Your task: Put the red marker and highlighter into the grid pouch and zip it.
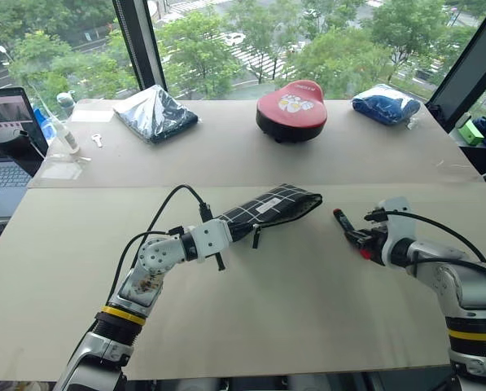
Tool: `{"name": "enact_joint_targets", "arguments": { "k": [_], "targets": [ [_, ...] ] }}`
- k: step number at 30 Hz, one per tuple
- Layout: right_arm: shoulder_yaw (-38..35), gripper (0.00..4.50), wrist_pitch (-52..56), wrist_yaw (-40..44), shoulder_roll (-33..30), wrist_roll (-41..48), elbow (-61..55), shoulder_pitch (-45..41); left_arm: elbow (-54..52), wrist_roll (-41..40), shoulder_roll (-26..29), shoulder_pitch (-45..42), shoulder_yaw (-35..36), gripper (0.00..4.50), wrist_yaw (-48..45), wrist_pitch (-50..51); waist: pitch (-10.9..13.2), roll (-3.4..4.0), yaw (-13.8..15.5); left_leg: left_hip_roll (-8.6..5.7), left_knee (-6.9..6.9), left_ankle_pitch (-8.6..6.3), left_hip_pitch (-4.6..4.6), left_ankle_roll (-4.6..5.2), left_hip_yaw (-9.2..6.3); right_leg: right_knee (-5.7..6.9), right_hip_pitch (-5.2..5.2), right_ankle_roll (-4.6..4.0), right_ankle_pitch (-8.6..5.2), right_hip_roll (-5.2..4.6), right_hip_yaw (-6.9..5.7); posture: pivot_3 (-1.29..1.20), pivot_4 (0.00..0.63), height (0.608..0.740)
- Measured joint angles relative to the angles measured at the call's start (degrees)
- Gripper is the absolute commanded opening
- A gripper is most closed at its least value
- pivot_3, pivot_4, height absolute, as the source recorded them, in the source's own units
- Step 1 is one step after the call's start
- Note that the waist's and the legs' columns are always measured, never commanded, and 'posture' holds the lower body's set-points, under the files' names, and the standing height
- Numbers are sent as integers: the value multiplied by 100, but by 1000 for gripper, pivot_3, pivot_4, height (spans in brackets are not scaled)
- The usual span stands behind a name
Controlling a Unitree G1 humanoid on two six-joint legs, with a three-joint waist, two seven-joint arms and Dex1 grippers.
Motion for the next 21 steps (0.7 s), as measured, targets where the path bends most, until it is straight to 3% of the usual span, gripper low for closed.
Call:
{"name": "enact_joint_targets", "arguments": {
  "k": [6, 10, 11, 12, 14, 21],
  "targets": [
    [-10, 472, -111, 7, -1, 4, 15, -385, 74, 0, -13, -36, 0, 0, 4, -2, 0, 0, -8, 0, 0, 0, 0, 0, 0, 0, -3, 0, 0, 1, 1, 0, 150, 740],
    [-69, 472, -890, 292, -146, -4, -156, -721, 91, 0, -16, -98, -1, 0, 1, -9, 0, 0, 4, -1, -1, 0, -3, 0, 0, 0, -5, 1, 0, 1, 1, 0, 150, 740],
    [114, 472, -1328, 621, -587, -213, -444, -594, 95, -1, -39, -137, -12, 0, -4, -18, 4, 7, 38, -5, 1, -1, -9, 1, -3, 0, -6, 5, -3, 0, -1, 0, 150, 740],
    [437, 472, -1954, 1237, -1422, -517, -960, -294, 109, -4, -13, -130, 2, 0, -15, -52, 7, 24, 58, -11, -3, -4, -13, 7, -8, 0, -10, 17, -11, -4, 2, 0, 150, 740],
    [670, 472, -2587, 1815, -2022, -824, -1428, -78, 153, -2, 29, -130, 26, 0, -23, -53, 2, 15, 37, -2, 1, -3, -4, 5, -8, -2, 6, 19, -12, 10, 3, 0, 150, 740],
    [918, 472, -3447, 2124, -2463, -1664, -886, -71, 157, -3, -14, -130, 7, 0, -27, -62, 3, 1, -7, -2, 11, -4, -3, 4, -2, -6, 4, 19, -11, 2, 12, 0, 150, 740]
  ]
}}
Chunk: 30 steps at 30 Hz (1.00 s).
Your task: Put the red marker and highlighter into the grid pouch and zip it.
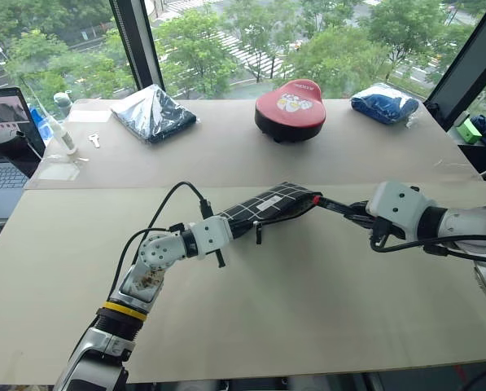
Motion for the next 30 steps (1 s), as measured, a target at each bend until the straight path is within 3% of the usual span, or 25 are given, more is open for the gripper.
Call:
{"name": "enact_joint_targets", "arguments": {
  "k": [16, 25, 30],
  "targets": [
    [893, 472, -242, 123, 440, -820, -90, -356, -3, 1, -8, 2, -6, 0, 0, -3, 0, 0, 11, 4, -2, 6, 1, -10, -2, 5, -4, -6, 0, 0, -3, 0, 150, 740],
    [1450, 472, -334, 138, 1100, -1282, 126, -1013, -5, 1, -10, 7, -5, 0, -3, -7, 0, 1, 6, 3, -2, 6, 1, -11, -2, 5, -5, -6, 0, 2, -3, 0, 150, 740],
    [1978, 472, -984, 170, 1341, -1775, 474, -1227, -4, 0, 4, 9, -4, 0, -16, -7, 0, 1, 4, -1, -1, 6, 1, -11, -1, 4, -3, -6, 0, 2, -5, 0, 150, 740]
  ]
}}
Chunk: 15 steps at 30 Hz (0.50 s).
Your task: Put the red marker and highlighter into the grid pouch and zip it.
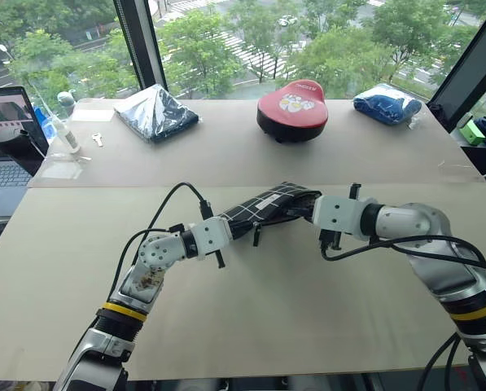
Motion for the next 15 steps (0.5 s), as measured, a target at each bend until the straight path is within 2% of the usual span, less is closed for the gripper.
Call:
{"name": "enact_joint_targets", "arguments": {
  "k": [8, 13, 15],
  "targets": [
    [700, 472, -2421, -1015, 567, -1351, 1616, -628, 22, -9, 12, -8, -2, 0, -95, 1, 0, 0, -26, 3, -5, 9, 8, -15, 1, 2, 2, 0, -1, 12, 2, 0, 150, 740],
    [745, 472, -3734, -1647, 883, -1684, 2582, -944, 32, -88, 26, -13, 19, 0, -163, 4, 0, 1, -39, 13, -8, 15, 10, -25, 1, 2, 5, -1, -1, 24, 3, 0, 150, 740],
    [738, 1472, -3979, -1744, 1060, -1634, 2736, -942, 31, -114, 32, -13, 45, 0, -180, 5, 0, 1, -53, 17, -12, 18, 12, -30, 1, 2, 6, -2, -1, 29, 2, 0, 150, 740]
  ]
}}
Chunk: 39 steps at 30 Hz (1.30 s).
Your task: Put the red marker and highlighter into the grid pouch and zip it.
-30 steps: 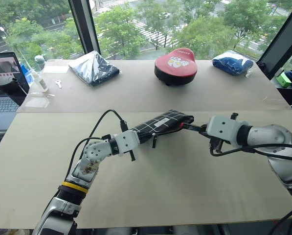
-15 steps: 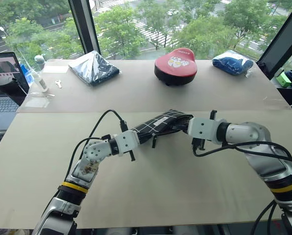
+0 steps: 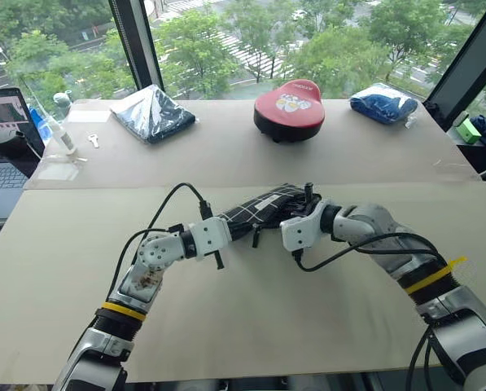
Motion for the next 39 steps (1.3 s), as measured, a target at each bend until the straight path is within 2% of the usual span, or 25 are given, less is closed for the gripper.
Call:
{"name": "enact_joint_targets", "arguments": {
  "k": [3, 5, 13, 16, 17, 20, 21, 25, 31, 39],
  "targets": [
    [-139, 2301, 53, 3, 233, 271, 69, 28, -8, -14, -1, 0, 34, 0, -9, 7, 0, 0, -17, 3, -2, 2, 0, -4, 0, 2, 0, -1, 0, 2, 0, 0, 150, 740],
    [-377, 3037, 371, 148, 266, 603, 39, 50, -61, -15, -1, 6, 54, 0, -8, 24, 0, 1, -5, 2, -1, 2, 0, -4, -1, 2, 3, -2, 1, 2, 0, 0, 150, 740],
    [-1697, 3037, 2999, 1266, 164, 2727, -1233, 774, -148, -11, -9, 71, 79, 0, 73, 126, 0, 1, 19, 7, -4, 0, -1, 0, -5, 3, 2, -9, 5, 2, 0, 0, 150, 740],
    [-2388, 3037, 4883, 1820, -190, 4279, -2274, 1248, -148, -15, -22, 65, 102, 0, 121, 265, 0, 1, 59, 8, -3, -6, -6, 9, -12, 2, 1, -10, 6, -1, -1, 0, 150, 740],
    [-2907, 3037, 5886, 2031, -475, 5217, -2658, 1445, -143, -21, -13, 64, 138, 0, 143, 324, 0, 1, 72, 8, 0, -14, -10, 23, -13, 0, 0, -13, 9, -8, -2, 0, 150, 740],
    [-3919, 3037, 7392, 2103, -734, 6790, -3338, 2118, -119, -79, -60, -12, 197, 0, 168, 404, 0, 0, 78, 6, -4, -39, -5, 58, -21, -5, 1, -16, 11, -37, -8, 0, 150, 740],
    [-3967, 3037, 7584, 2069, -733, 6943, -3426, 2262, -112, -110, -54, -11, 227, 0, 171, 438, 0, 0, 74, 6, -2, -39, -3, 55, -21, -4, -1, -16, 11, -38, -8, 0, 150, 740],
    [-3597, 3037, 7890, 1379, -188, 6945, -3704, 2734, -105, -231, -149, -54, 261, 0, 181, 647, 0, 0, 42, -1, 0, -31, -2, 42, -14, 4, -9, -16, 12, -44, -1, 0, 150, 740],
    [-2627, 3037, 7797, 234, 758, 6054, -3139, 2158, -120, -321, -236, -106, 247, 0, 164, 764, 0, 0, 49, -8, 4, -15, -4, 21, -12, 8, -10, -19, 14, -28, -1, 0, 150, 740],
    [-2389, 3037, 7785, 38, 1340, 5956, -2800, 1510, -129, -322, -216, -103, 245, 0, 149, 764, 0, 1, 52, -2, 3, -13, -11, 19, -13, 6, -7, -18, 14, -5, -4, 0, 150, 740]
  ]
}}
